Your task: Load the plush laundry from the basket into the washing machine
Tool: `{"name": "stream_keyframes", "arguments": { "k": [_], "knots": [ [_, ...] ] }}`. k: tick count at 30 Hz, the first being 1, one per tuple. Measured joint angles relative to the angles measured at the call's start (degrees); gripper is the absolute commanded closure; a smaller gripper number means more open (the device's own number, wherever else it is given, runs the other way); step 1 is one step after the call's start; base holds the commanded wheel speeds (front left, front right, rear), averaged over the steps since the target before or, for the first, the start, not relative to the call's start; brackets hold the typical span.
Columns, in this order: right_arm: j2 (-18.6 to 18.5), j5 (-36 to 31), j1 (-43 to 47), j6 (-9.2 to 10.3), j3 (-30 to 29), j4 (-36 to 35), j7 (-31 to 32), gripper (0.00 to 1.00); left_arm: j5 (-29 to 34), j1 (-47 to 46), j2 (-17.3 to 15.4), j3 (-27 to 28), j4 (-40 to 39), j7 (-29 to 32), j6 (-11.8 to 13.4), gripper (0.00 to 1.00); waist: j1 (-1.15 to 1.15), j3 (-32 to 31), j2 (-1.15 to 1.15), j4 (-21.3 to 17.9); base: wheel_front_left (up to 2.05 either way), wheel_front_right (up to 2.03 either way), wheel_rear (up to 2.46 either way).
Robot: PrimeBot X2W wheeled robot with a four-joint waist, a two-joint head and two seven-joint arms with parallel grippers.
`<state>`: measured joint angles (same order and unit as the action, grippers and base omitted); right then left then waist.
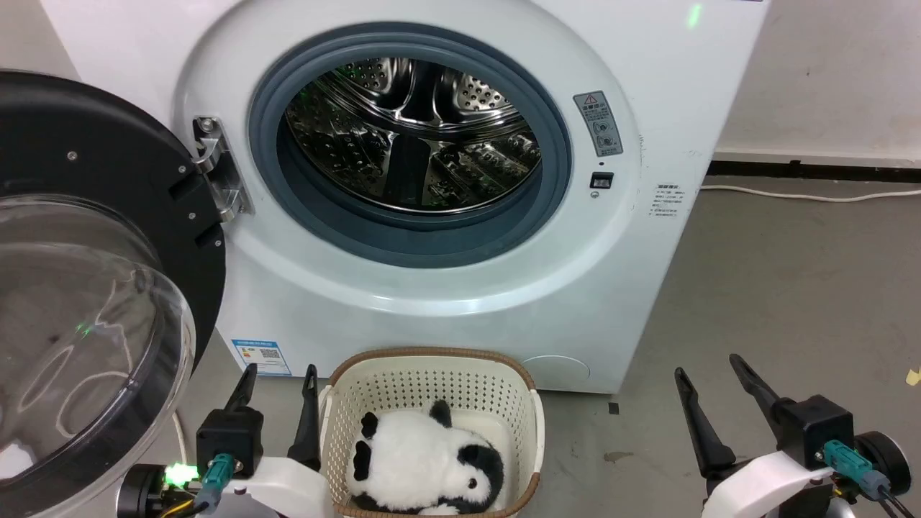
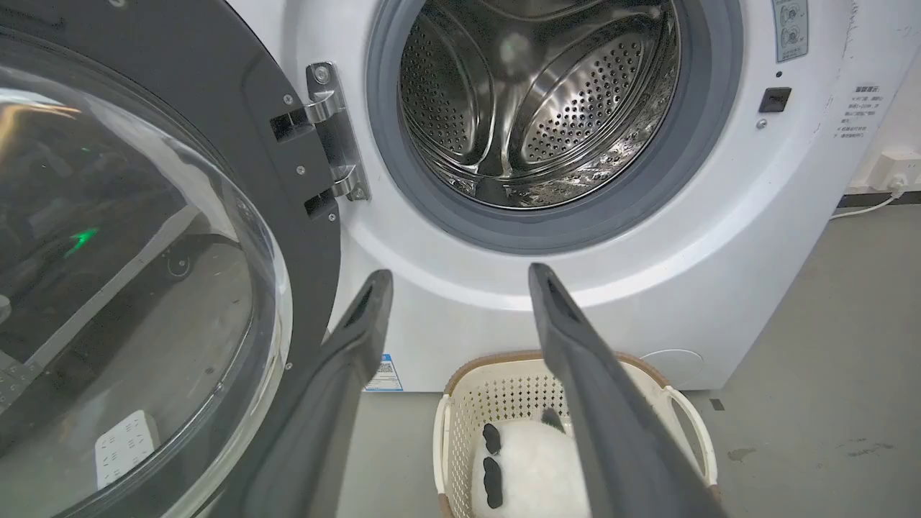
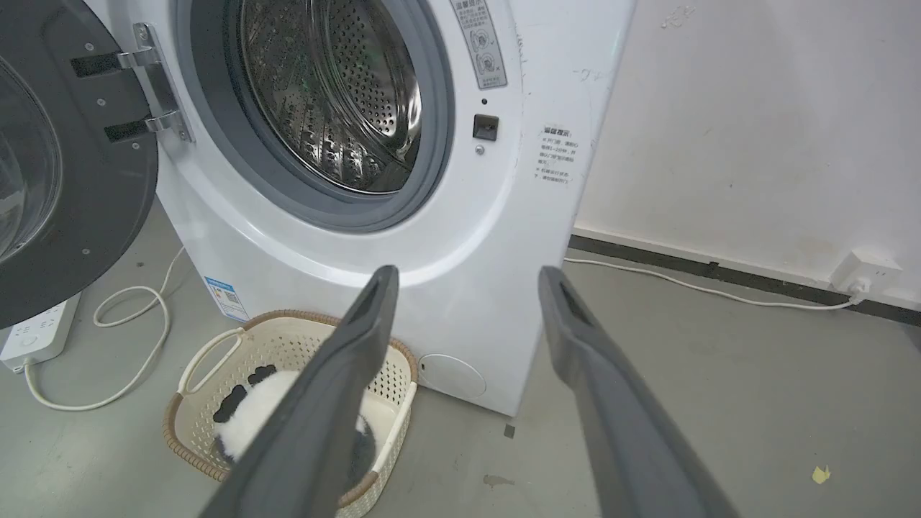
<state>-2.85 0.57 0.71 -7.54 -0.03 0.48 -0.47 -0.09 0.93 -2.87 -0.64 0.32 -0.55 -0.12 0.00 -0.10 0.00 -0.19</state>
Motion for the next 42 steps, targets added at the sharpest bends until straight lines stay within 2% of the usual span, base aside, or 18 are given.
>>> {"name": "stream_keyframes", "arguments": {
  "k": [15,32,42],
  "knots": [
    [0.0,1.51,-0.04,0.0,-0.46,0.04,-1.77,0.0,-0.01,-0.31,-0.46,-0.96,3.05,-1.64,-0.03,0.0,0.0,3.83,0.0,-1.88,0.0,0.0,0.0],
    [0.0,4.99,-2.15,0.0,0.38,0.03,-3.71,0.0,-0.01,-7.02,-3.81,-2.64,11.44,-3.09,-1.66,0.0,0.01,11.78,0.0,-5.25,0.0,0.0,0.0],
    [0.0,7.73,-3.93,0.0,1.14,-0.04,-5.23,0.0,-0.18,-13.19,-6.97,-5.9,19.63,-2.75,-2.59,0.0,0.0,17.24,0.0,-8.36,0.0,0.0,0.0]
  ]
}}
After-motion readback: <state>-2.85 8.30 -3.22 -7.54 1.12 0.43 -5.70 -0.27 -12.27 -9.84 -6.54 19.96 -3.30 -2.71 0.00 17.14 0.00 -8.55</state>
